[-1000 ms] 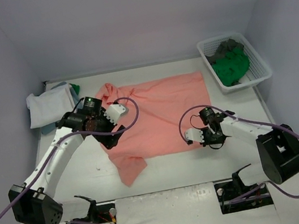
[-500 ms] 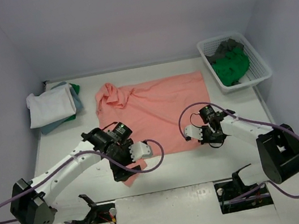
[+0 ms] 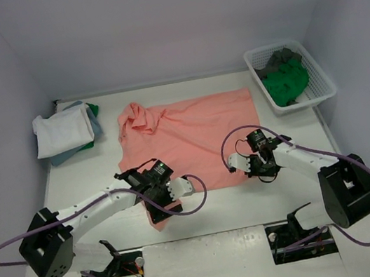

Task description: Fold and stack the t-shirts

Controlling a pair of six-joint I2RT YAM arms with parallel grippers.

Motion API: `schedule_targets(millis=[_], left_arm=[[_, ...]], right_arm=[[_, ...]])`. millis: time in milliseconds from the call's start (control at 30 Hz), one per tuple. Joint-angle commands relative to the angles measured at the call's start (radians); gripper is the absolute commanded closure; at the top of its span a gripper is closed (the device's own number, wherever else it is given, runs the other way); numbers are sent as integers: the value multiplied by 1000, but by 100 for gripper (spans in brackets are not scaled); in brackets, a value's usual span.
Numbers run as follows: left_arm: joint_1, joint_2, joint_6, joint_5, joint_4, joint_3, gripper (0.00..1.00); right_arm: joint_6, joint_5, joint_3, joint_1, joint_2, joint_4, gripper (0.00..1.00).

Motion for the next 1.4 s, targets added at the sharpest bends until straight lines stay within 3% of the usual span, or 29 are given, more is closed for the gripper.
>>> schedule_targets(millis=[0,200,467,567,600,667,767,933,1200,1367], left_arm=[[-5,-20,-22,15,120,5,19],[-5,70,-19,80,139,-15,19],[-10,192,49,138,45,15,22],[-10,242,59,127,41,9,39],[-10,245,59,129,39,11,54],[-10,258,59,132,39,15,60],[-10,276,56,126,38,23,62],[-7,268,39,107,50,22,100],[24,140,38,75,-14,61,100],[105,19,59,71,-103,146,100]], right_arm=[[16,-14,28,-3,-30,-16,100],[22,-23,20,-4,-31,-16,100],[16,-3,33,-3,-36,-17,100],[18,-8,37,-3,-33,-19,100],[19,-8,39,-4,-33,-17,100],[22,-16,43,-3,-28,-19,100],[27,-23,50,-3,-24,-19,100],[37,-34,60,-3,-10,-17,100],[68,-36,92,-4,-74,-22,100],[97,-60,128,-3,-99,-23,100]])
